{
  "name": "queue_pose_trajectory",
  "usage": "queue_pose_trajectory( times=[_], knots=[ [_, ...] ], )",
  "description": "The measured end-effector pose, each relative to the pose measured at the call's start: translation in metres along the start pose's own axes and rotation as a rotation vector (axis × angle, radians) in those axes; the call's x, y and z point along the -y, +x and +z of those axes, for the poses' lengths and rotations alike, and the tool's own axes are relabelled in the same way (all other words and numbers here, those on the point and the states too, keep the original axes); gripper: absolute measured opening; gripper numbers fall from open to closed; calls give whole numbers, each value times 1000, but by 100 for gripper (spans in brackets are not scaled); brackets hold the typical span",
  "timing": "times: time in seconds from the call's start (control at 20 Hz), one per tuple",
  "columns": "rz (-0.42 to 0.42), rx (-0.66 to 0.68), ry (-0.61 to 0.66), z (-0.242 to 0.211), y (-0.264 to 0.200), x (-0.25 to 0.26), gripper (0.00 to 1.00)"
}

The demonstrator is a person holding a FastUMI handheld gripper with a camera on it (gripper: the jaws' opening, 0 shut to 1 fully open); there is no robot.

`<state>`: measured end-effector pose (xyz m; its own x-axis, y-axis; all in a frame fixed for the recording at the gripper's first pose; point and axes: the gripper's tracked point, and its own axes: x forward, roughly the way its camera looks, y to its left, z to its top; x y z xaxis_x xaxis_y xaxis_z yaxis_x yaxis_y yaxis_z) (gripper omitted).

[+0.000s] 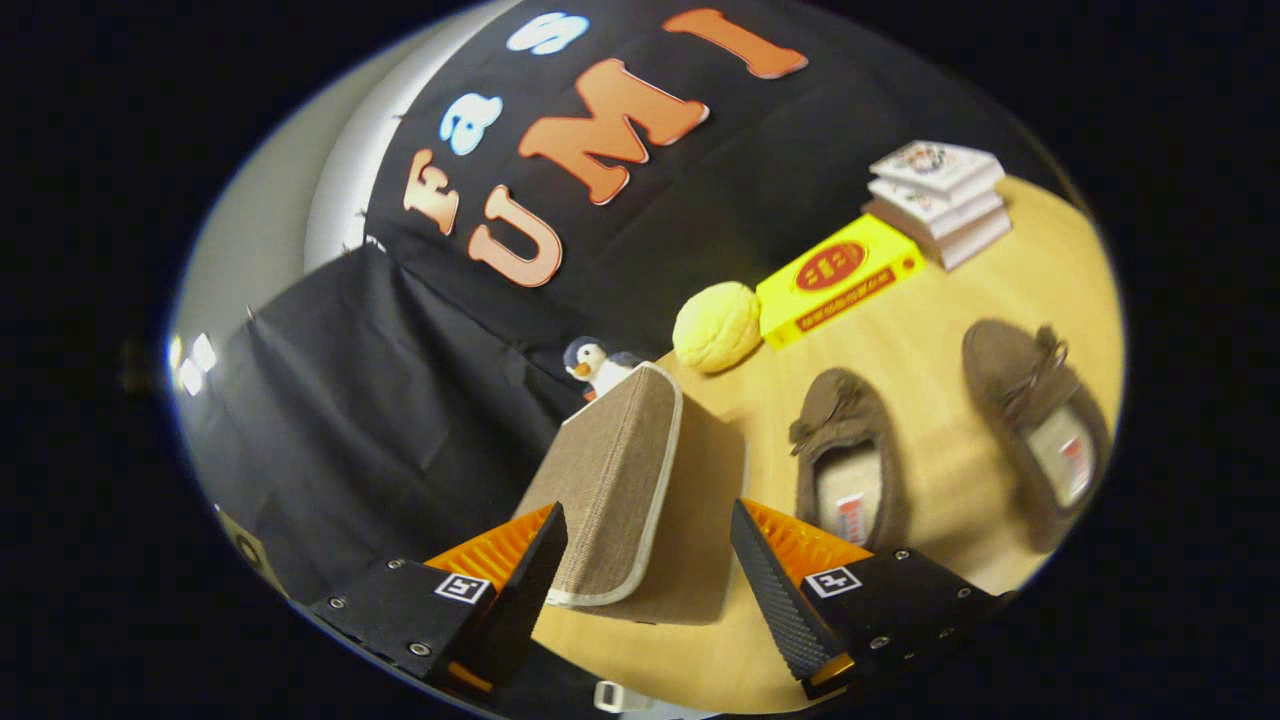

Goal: Open the storage box then place both shoes into the box .Put the left shoe in first, then the right shoe, with the right side of both shoes facing outward in a uniform manner.

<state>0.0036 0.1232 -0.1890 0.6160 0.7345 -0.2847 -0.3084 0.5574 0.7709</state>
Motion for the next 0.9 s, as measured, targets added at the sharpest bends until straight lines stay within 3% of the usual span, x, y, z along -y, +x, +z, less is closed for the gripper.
queue_pose_trajectory(
  times=[0.2, 0.55, 0.9],
  knots=[
    [125, -77, 124, -9, 20, -11, 98],
    [272, -193, 237, -26, 46, -19, 98],
    [366, -254, 310, -31, 50, -31, 97]
  ],
)
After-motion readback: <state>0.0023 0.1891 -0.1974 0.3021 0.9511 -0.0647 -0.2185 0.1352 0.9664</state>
